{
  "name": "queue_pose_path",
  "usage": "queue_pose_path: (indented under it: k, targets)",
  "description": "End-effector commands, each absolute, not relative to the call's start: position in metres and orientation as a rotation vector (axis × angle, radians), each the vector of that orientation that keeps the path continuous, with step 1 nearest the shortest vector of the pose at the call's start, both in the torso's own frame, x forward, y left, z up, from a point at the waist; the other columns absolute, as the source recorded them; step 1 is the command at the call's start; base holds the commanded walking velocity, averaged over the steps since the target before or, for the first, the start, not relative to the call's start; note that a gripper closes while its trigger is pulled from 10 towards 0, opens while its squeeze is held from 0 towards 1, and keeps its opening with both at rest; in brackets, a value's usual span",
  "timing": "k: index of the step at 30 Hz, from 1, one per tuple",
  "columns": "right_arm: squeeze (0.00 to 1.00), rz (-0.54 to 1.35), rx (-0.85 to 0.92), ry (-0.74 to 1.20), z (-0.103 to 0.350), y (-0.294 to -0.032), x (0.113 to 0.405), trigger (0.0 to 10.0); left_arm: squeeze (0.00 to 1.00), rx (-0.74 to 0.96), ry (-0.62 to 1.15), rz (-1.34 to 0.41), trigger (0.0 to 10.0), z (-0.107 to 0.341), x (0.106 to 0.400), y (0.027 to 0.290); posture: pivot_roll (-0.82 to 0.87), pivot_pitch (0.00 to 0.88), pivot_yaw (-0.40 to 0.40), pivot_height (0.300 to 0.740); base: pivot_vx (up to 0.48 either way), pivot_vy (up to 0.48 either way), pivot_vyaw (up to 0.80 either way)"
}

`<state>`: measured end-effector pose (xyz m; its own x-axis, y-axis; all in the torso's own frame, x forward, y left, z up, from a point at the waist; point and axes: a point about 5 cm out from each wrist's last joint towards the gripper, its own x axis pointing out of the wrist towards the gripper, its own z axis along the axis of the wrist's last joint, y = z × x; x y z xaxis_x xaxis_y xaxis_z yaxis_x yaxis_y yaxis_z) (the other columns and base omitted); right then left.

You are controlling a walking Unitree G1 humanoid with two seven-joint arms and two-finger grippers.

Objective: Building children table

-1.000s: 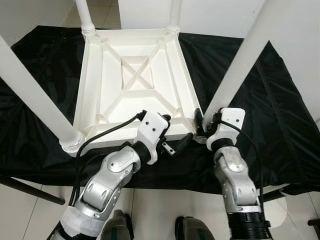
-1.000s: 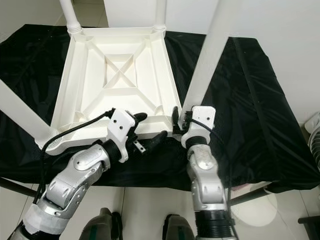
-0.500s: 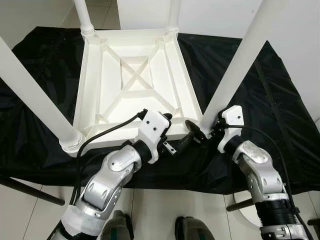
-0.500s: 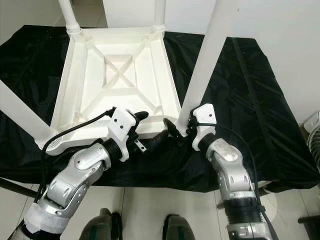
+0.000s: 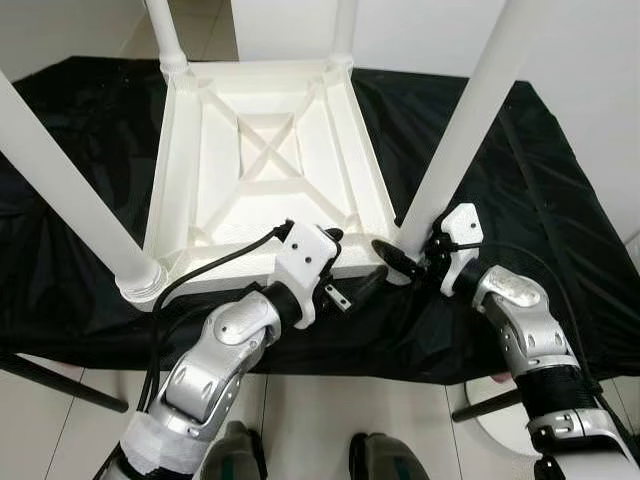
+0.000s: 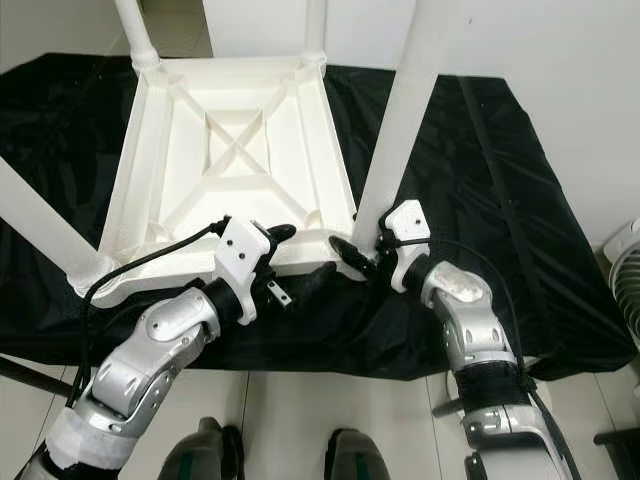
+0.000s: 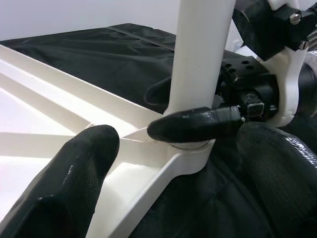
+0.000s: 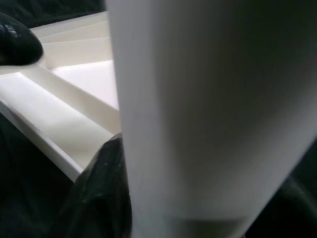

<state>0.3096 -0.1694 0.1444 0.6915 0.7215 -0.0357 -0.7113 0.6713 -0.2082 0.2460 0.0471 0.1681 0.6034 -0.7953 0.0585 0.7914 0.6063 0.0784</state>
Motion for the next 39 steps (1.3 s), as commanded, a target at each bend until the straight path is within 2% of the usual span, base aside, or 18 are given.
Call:
queue_pose_path:
  k: [1,5,8,9,12,14,17,19,20,21,26,27,33,36,37,39]
  targets:
    - [0.0,0.83,-0.21,-0.02,0.135,-0.166,0.306,0.0,0.0,0.062,-0.084,-0.92,10.0,0.167,0.244,0.048,-0.04,0.083,0.009,0.74,0.0,0.0,0.0]
    - [0.0,0.821,-0.194,-0.022,0.134,-0.166,0.305,0.0,0.0,0.062,-0.085,-0.92,10.0,0.167,0.244,0.047,-0.04,0.082,0.011,0.74,0.0,0.0,0.0]
    - [0.0,0.728,-0.119,-0.038,0.132,-0.167,0.301,0.0,0.0,0.061,-0.087,-0.929,10.0,0.167,0.244,0.046,-0.05,0.085,0.016,0.74,0.0,0.0,0.0]
    - [0.0,0.697,-0.124,-0.039,0.131,-0.167,0.3,10.0,0.0,0.063,-0.086,-0.931,10.0,0.167,0.244,0.046,-0.05,0.086,0.017,0.74,0.0,0.0,0.0]
    - [0.0,0.677,-0.129,-0.043,0.131,-0.167,0.3,10.0,0.0,0.064,-0.086,-0.932,10.0,0.167,0.244,0.046,-0.05,0.086,0.017,0.74,0.0,0.0,0.0]
    - [0.0,0.55,-0.17,-0.024,0.128,-0.168,0.302,10.0,0.0,0.065,-0.085,-0.936,10.0,0.166,0.244,0.045,-0.06,0.086,0.018,0.74,0.0,0.0,0.0]
    - [0.0,0.518,-0.179,-0.019,0.127,-0.168,0.302,10.0,0.0,0.065,-0.084,-0.937,10.0,0.166,0.244,0.045,-0.06,0.086,0.018,0.74,0.0,0.0,0.0]
    - [0.0,0.288,-0.127,-0.019,0.128,-0.165,0.301,10.0,0.0,0.066,-0.079,-0.939,10.0,0.163,0.244,0.045,-0.06,0.082,0.017,0.74,0.0,0.0,0.0]
    - [0.0,0.288,-0.127,-0.019,0.128,-0.165,0.301,10.0,0.0,0.066,-0.079,-0.939,10.0,0.163,0.244,0.045,-0.06,0.082,0.017,0.74,0.0,0.0,0.0]
    - [0.0,0.141,-0.123,0.003,0.124,-0.161,0.296,10.0,0.0,0.065,-0.078,-0.941,10.0,0.162,0.244,0.044,-0.06,0.078,0.014,0.74,0.0,0.0,0.0]
    - [0.0,-0.034,-0.069,0.017,0.118,-0.155,0.287,10.0,0.0,0.058,-0.078,-0.946,10.0,0.162,0.245,0.041,-0.06,0.073,0.011,0.74,0.0,0.0,0.0]
    - [0.0,-0.129,-0.061,0.014,0.117,-0.153,0.282,10.0,0.0,0.058,-0.08,-0.949,10.0,0.162,0.244,0.041,-0.06,0.067,0.008,0.74,0.0,0.0,0.0]
    - [0.0,-0.154,-0.04,0.027,0.115,-0.146,0.279,10.0,0.0,0.057,-0.08,-0.951,10.0,0.162,0.243,0.041,-0.06,0.063,0.007,0.74,0.0,0.0,0.0]
    - [0.0,-0.085,-0.029,0.009,0.118,-0.138,0.278,10.0,0.0,0.06,-0.083,-0.955,10.0,0.162,0.243,0.04,-0.06,0.048,0.002,0.74,0.0,0.0,0.0]
    - [0.91,-0.075,-0.022,0.001,0.119,-0.138,0.278,10.0,0.0,0.061,-0.083,-0.957,10.0,0.161,0.243,0.039,-0.06,0.048,0.002,0.74,0.0,0.0,0.0]
    - [0.91,-0.075,-0.022,0.001,0.119,-0.138,0.278,10.0,0.0,0.061,-0.083,-0.957,10.0,0.161,0.243,0.039,-0.06,0.048,0.002,0.74,0.0,0.0,0.0]
